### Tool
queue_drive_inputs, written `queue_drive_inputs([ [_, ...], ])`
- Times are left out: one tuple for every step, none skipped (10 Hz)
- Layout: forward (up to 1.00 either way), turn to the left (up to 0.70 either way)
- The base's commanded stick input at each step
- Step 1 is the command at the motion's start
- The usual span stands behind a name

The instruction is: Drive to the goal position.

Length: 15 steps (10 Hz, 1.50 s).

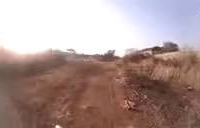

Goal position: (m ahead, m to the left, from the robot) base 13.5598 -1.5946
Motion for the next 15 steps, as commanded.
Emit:
queue_drive_inputs([
  [0.7, 0.0],
  [0.7, 0.0],
  [0.7, 0.0],
  [0.7, 0.0],
  [0.7, 0.0],
  [0.7, 0.0],
  [0.7, 0.0],
  [0.7, 0.0],
  [0.7, 0.0],
  [0.7, 0.0],
  [0.7, 0.0],
  [0.7, 0.0],
  [0.7, 0.0],
  [0.7, -0.17],
  [0.7, -0.35],
])
